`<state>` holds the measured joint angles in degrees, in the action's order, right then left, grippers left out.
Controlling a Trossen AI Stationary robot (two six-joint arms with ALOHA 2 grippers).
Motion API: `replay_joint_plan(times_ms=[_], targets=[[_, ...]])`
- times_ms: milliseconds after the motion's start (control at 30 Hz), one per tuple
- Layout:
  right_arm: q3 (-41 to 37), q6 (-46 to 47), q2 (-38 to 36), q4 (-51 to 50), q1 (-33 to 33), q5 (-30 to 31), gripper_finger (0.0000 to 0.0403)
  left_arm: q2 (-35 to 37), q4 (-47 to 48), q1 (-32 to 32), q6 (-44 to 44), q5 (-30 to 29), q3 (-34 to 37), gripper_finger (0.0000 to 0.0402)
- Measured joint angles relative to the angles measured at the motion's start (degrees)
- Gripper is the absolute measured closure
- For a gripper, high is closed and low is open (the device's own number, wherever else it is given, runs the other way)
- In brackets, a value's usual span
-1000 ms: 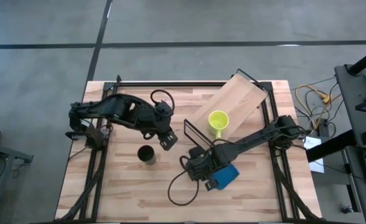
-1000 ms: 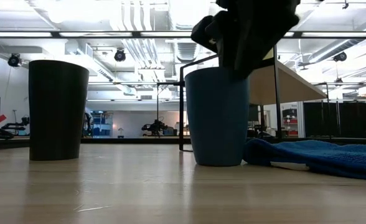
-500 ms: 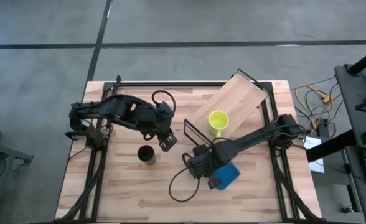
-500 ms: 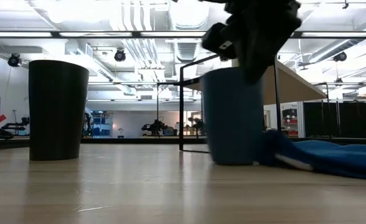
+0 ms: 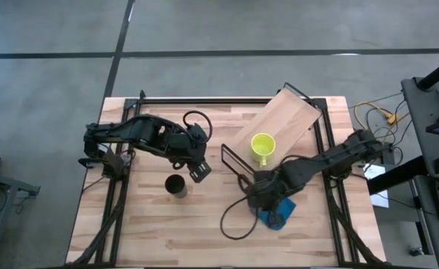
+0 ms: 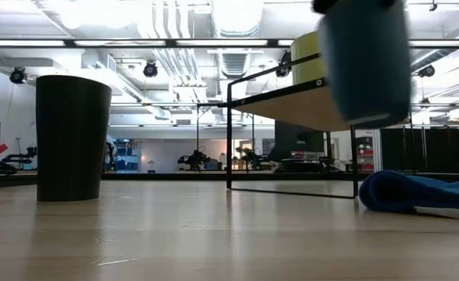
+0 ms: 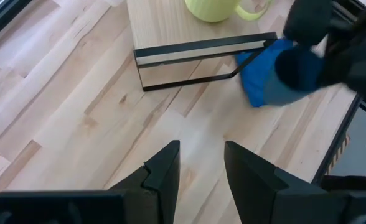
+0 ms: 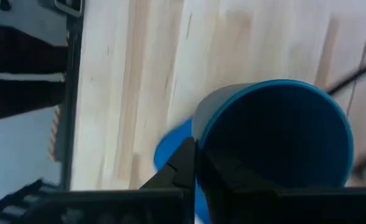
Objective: Stack small to large cups/mugs on shelf
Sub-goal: Put the blue cup on the shelf
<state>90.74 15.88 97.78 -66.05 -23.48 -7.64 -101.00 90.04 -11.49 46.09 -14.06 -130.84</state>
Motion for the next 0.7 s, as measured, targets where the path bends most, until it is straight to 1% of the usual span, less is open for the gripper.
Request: replay_joint_plan(times_ms=[167, 267, 333, 400, 567, 600, 700], targets=[[0.0, 5.3, -3.7, -10.4, -1.1, -3.0, 0.0394, 0.0, 0.0, 0.0, 0.1, 0.0, 0.0, 0.0290], [0.0, 8.0, -6.3, -17.2, -2.7, -2.4, 0.0394, 0.0, 0.0, 0.0, 0.2, 0.0, 0.0, 0.0290], [0.0, 10.8, -8.2, -21.1, -3.5, 0.0, 0.0394, 0.0, 0.0, 0.0, 0.3, 0.0, 0.0, 0.0290], [0.0, 14.0, -10.2, -24.1, -3.4, 3.8, 0.0394, 0.0, 0.0, 0.0, 0.2, 0.1, 0.0, 0.0290], [0.0, 17.5, -15.4, -24.0, -1.6, 12.7, 0.0394, -0.1, 0.0, 0.0, 0.3, 0.0, 0.0, 0.0290], [-0.1, 17.8, -16.4, -24.1, -0.9, 13.8, 0.0394, -0.1, 0.0, 0.0, 0.2, 0.0, 0.0, 0.0290], [-0.2, 17.8, -19.3, -24.0, 1.5, 14.3, 0.0394, -0.1, 0.0, 0.0, 0.2, 0.0, 0.0, 0.0290]])
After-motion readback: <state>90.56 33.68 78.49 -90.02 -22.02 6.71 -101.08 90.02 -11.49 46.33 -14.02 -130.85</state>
